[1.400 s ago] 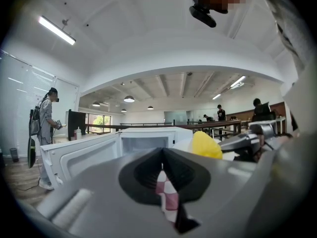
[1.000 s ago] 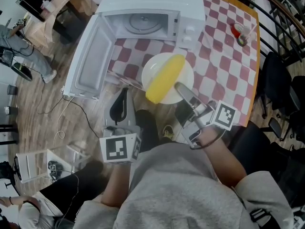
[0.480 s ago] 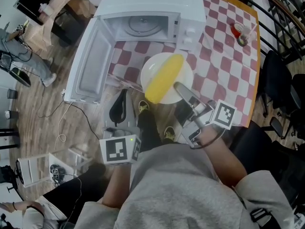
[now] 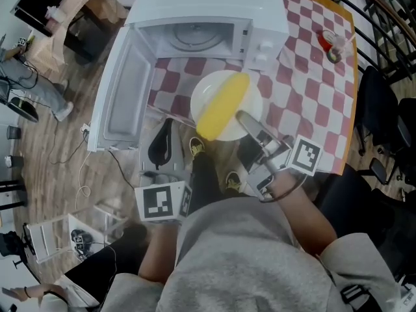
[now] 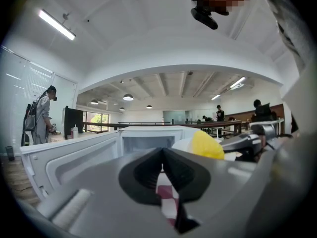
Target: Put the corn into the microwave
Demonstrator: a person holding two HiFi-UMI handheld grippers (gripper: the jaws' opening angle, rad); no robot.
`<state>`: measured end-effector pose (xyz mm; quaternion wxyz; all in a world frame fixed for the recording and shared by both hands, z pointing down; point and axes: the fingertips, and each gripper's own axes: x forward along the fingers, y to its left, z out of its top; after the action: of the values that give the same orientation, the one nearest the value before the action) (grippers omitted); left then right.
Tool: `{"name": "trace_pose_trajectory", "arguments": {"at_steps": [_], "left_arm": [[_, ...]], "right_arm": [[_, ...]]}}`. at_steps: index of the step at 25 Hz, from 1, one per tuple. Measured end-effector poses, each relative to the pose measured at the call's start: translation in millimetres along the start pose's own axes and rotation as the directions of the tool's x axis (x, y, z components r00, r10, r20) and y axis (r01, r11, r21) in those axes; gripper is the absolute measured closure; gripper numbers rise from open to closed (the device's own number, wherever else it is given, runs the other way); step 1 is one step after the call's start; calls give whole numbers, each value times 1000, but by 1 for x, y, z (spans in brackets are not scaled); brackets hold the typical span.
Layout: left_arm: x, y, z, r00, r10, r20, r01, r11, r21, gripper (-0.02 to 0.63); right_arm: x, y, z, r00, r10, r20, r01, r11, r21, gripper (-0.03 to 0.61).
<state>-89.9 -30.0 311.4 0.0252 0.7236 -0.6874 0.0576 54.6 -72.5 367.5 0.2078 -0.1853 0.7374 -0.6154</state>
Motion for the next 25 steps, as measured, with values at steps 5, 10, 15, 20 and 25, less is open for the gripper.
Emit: {"name": "trace_pose_trajectory", "arguments": {"at_steps": [5,10,15,20,25], "left_arm": [[11,11,-3,1000,-6,-8,6,1000,-7,604],[28,25,-11,999,-19,-29,18,1000,-20,604],[59,40,-8,998,-47,-30,46,999,-21,604],[92,64,-4,998,-59,-26,58,998,-28,604],[118,78,-1,997,-79,-25,78,996,-35,604]], "right_arm": [[15,-6,1,1000,-8,0,8,1000,4,543],[36,-11,2,1000,-14,2,14,1000,12,543],[59,-21,11,999,-36,7,36,999,12,543],[88,-28,23,999,-45,9,45,999,10,543],[113,-33,33,998,-58,5,58,998,4,543]]}}
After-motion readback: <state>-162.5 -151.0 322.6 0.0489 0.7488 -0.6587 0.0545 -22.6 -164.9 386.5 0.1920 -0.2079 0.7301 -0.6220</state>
